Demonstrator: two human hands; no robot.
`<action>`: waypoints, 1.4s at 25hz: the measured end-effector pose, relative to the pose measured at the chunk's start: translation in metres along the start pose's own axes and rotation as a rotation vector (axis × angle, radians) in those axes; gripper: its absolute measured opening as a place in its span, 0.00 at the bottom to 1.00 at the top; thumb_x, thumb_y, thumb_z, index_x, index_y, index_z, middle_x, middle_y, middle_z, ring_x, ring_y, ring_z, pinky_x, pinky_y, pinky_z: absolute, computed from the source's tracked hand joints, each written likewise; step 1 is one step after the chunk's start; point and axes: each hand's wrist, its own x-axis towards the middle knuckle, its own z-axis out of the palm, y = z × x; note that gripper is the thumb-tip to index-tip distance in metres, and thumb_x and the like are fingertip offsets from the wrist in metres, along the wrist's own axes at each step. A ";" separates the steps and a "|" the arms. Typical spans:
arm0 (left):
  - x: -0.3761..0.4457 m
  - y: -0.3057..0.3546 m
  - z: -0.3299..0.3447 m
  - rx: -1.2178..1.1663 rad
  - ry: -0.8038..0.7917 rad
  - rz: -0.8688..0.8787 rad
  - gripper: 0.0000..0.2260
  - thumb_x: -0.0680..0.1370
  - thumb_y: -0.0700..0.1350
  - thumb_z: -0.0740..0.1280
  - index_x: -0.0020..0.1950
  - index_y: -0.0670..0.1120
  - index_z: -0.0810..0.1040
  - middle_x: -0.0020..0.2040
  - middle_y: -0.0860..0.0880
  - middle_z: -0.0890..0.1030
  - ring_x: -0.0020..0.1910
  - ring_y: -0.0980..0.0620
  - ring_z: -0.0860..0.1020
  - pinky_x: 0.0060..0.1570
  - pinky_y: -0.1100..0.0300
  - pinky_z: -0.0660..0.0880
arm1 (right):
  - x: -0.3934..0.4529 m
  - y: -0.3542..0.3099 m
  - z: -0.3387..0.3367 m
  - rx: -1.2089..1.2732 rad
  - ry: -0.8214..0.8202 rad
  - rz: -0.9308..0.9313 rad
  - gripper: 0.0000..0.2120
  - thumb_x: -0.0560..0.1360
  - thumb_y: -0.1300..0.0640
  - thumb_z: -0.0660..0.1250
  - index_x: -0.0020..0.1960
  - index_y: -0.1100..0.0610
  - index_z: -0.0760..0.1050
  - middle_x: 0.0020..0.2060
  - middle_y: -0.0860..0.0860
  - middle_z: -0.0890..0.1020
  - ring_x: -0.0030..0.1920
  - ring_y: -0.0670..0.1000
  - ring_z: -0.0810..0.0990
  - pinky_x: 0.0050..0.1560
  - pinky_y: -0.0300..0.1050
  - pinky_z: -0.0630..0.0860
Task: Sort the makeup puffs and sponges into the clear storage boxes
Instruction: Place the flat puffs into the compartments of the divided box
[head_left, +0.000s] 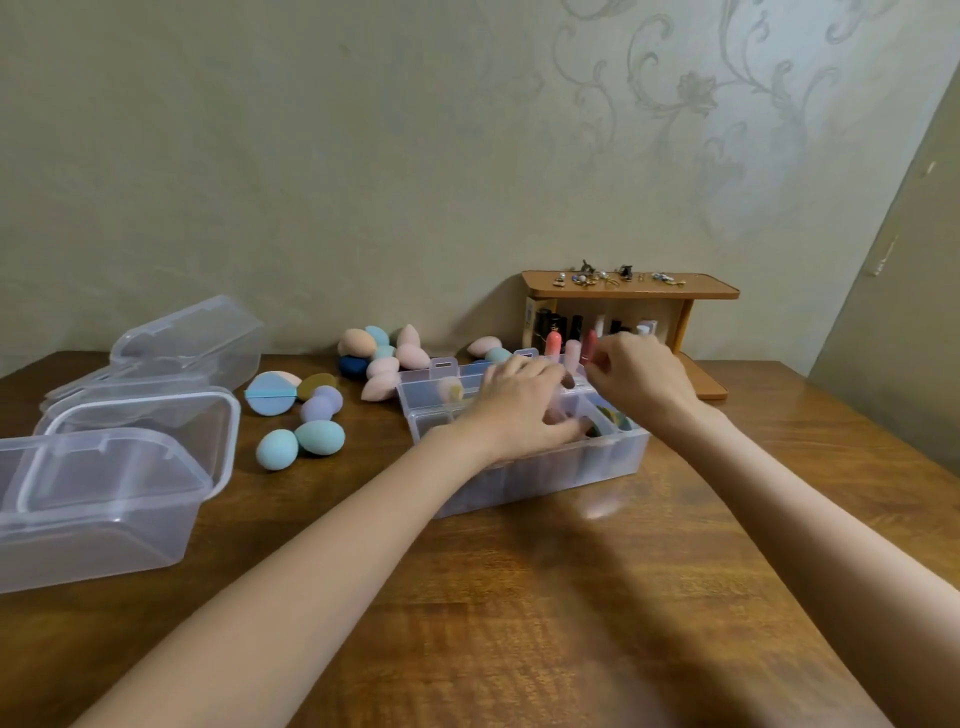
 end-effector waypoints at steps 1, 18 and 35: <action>-0.012 -0.010 -0.010 -0.041 0.063 -0.039 0.19 0.76 0.56 0.63 0.62 0.47 0.72 0.65 0.48 0.72 0.67 0.47 0.67 0.65 0.50 0.63 | 0.006 -0.015 -0.001 0.067 0.005 -0.047 0.09 0.77 0.59 0.61 0.39 0.60 0.75 0.34 0.53 0.79 0.35 0.52 0.76 0.36 0.45 0.74; -0.151 -0.134 -0.035 0.195 -0.090 -0.325 0.13 0.79 0.47 0.58 0.64 0.49 0.70 0.67 0.49 0.67 0.67 0.51 0.65 0.68 0.53 0.62 | 0.103 -0.275 0.152 -0.007 -0.536 -0.445 0.16 0.77 0.54 0.61 0.64 0.54 0.75 0.62 0.56 0.73 0.54 0.56 0.73 0.59 0.46 0.70; -0.027 -0.017 -0.015 -0.162 0.121 0.067 0.13 0.77 0.38 0.60 0.60 0.42 0.77 0.62 0.42 0.77 0.63 0.45 0.74 0.60 0.48 0.71 | 0.034 -0.028 -0.010 0.223 -0.024 -0.019 0.16 0.72 0.68 0.64 0.59 0.65 0.70 0.53 0.60 0.78 0.50 0.58 0.76 0.43 0.42 0.66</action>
